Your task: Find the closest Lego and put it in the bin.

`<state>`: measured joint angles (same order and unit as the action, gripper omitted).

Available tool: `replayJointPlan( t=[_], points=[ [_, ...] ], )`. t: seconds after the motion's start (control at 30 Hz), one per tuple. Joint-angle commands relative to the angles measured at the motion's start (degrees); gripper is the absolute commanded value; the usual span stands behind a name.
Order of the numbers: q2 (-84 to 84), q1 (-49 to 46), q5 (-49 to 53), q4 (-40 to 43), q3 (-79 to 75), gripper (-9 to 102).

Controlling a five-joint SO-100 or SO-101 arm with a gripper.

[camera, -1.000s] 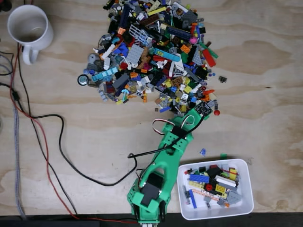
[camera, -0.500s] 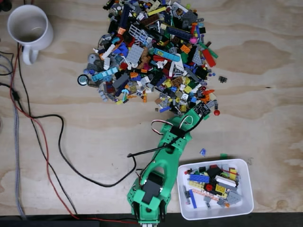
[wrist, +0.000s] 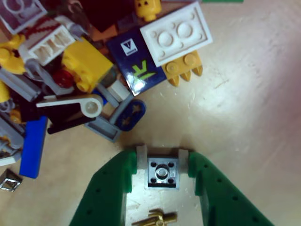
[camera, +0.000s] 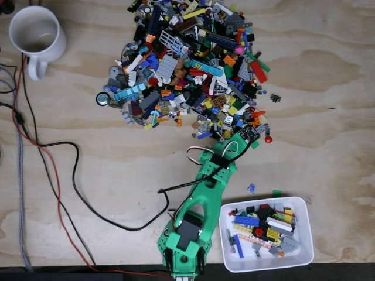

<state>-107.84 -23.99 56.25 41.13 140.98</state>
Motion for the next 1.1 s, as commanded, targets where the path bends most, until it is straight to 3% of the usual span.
replayJointPlan(
  t=[0.0, 0.37, 0.67, 0.87, 1.07],
  points=[
    [-0.62, 1.85, -2.11, 3.69, -5.54, 7],
    [-1.23, -0.26, -4.57, 24.52, -32.52, 8],
    [-13.71, -26.54, 5.27, 43.07, -40.78, 9],
    [-21.8, -46.76, 15.56, 43.24, -33.57, 9],
    [-27.16, -58.8, 23.12, 37.62, -22.15, 9]
  ],
)
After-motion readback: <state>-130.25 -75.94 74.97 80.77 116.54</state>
